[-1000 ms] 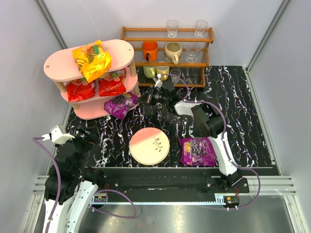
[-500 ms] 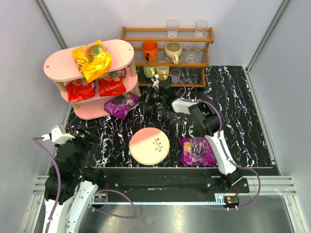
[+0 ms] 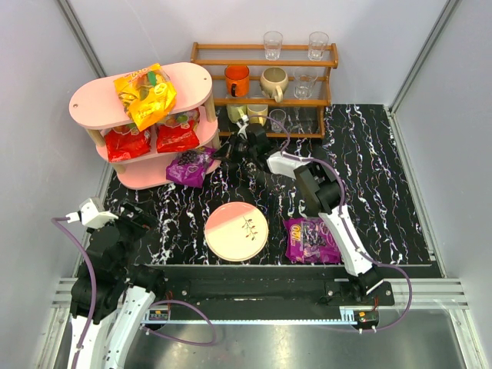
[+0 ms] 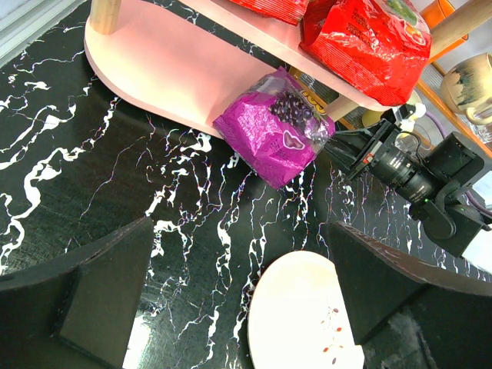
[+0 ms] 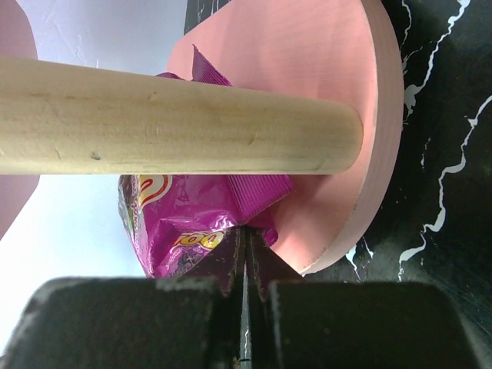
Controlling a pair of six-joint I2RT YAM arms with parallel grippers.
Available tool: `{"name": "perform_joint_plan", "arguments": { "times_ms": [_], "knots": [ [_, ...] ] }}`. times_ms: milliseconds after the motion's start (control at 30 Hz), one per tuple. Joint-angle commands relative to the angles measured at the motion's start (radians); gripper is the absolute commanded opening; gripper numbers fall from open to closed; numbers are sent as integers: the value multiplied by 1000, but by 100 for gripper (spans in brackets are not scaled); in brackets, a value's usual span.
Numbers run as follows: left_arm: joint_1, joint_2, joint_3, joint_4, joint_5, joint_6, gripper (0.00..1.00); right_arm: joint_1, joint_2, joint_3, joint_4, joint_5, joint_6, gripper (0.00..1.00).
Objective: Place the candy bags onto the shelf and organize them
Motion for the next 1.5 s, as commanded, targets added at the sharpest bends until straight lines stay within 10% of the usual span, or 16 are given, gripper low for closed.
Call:
{"name": "perform_joint_plan", "arguments": {
  "times_ms": [0,900,1467],
  "knots": [
    [-3,7,18,35,-10,3,99,27,11,56,28,44,34,0],
    [-3,1,24,35,-14,17,99,89,66,140,143,117,210,0],
    [-3,-25,43,9,-13,2,99,80,-195,-212,197,161,101,4]
  ]
}}
